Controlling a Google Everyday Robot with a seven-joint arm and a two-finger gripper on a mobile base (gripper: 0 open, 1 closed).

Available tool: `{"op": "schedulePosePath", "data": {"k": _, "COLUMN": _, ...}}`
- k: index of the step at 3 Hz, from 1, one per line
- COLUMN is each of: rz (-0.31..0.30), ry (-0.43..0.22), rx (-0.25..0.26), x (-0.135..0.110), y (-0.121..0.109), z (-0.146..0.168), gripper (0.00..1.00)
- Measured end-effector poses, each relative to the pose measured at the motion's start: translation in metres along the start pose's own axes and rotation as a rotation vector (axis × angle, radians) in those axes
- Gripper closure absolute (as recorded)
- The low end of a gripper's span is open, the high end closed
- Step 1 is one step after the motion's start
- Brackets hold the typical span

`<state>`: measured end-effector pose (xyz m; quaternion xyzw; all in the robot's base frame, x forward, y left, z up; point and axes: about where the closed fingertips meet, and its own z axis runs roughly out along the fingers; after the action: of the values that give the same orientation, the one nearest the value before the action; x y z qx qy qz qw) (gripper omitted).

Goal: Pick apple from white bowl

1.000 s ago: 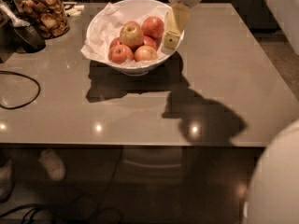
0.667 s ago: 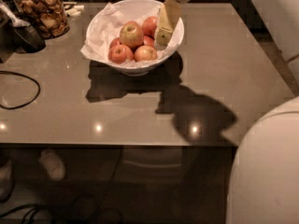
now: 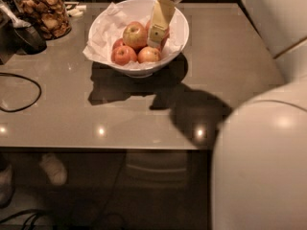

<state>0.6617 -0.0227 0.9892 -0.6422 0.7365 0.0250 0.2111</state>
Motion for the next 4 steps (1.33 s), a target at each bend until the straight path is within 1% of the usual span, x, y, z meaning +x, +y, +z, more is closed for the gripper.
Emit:
{"op": "schedulePosePath", "data": {"k": 1, "rz": -0.014, "ry": -0.009, "rx": -0.002, "x": -0.024, "y": -0.014, "z": 0.008, "gripper": 0.14}}
{"op": "schedulePosePath", "data": {"k": 2, "rz": -0.027, "ry": -0.017, "rx": -0.001, "x": -0.041, "y": -0.024, "z": 0.015, "gripper": 0.13}}
{"op": "schedulePosePath", "data": {"k": 3, "rz": -0.031, "ry": -0.026, "rx": -0.002, "x": -0.051, "y": -0.030, "z": 0.022, "gripper": 0.11}}
{"op": "schedulePosePath", "data": {"k": 4, "rz": -0.030, "ry": -0.032, "rx": -0.009, "x": -0.057, "y": -0.033, "z": 0.029, "gripper": 0.12}}
